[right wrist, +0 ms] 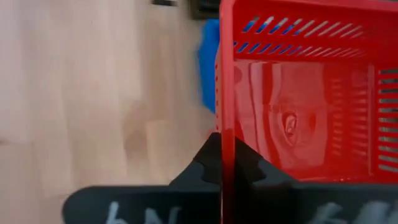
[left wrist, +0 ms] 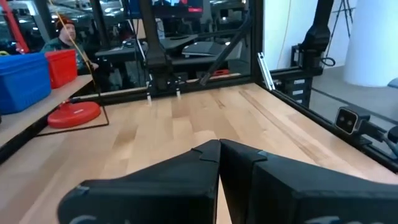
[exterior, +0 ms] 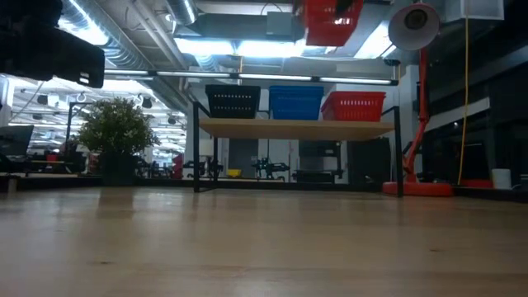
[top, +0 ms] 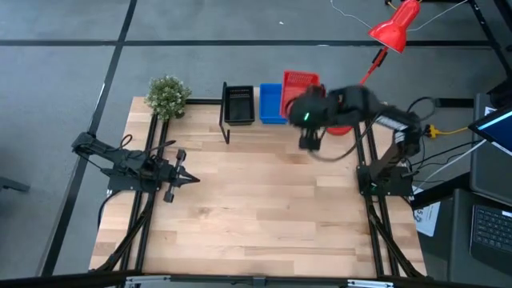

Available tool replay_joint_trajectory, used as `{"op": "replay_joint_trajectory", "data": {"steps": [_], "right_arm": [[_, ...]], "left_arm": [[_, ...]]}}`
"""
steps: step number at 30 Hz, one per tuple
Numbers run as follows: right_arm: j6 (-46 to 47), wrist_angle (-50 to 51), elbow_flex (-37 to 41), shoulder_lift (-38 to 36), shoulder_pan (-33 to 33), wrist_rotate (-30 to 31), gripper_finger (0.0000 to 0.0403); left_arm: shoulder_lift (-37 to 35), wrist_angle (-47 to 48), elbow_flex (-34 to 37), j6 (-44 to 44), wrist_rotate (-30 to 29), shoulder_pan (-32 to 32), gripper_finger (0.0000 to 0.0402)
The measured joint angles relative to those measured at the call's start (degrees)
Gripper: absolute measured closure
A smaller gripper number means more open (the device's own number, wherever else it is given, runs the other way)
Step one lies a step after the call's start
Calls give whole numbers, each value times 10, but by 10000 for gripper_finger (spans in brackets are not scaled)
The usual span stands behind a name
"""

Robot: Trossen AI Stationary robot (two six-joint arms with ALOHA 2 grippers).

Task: Stack baskets on shelf by color
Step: Stack the red basket on top of the stacked red basket on the shelf

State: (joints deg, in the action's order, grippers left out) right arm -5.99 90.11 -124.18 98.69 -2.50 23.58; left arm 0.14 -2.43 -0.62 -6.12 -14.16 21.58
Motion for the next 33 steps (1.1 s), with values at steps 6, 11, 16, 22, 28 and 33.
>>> {"op": "replay_joint_trajectory", "data": {"steps": [6, 11, 16, 22, 28, 33], "right_arm": [[-109, 0, 0, -40, -90, -111, 403], [-168, -3, 18, -40, -151, -135, 403], [-201, -6, 111, -66, -224, -176, 403], [-241, -97, 235, -139, -271, -191, 403], [-263, -159, 329, -194, -295, -236, 403], [-273, -198, 368, -201, -300, -242, 403]], "left_arm": [[6, -4, 2, 30, 3, 0, 402], [6, -6, 2, 28, -9, 0, 402], [6, -6, 2, 28, -11, 0, 402], [6, -6, 2, 28, -12, 0, 401], [6, -6, 2, 29, -12, 0, 402], [6, -6, 2, 29, -12, 0, 401]]}}
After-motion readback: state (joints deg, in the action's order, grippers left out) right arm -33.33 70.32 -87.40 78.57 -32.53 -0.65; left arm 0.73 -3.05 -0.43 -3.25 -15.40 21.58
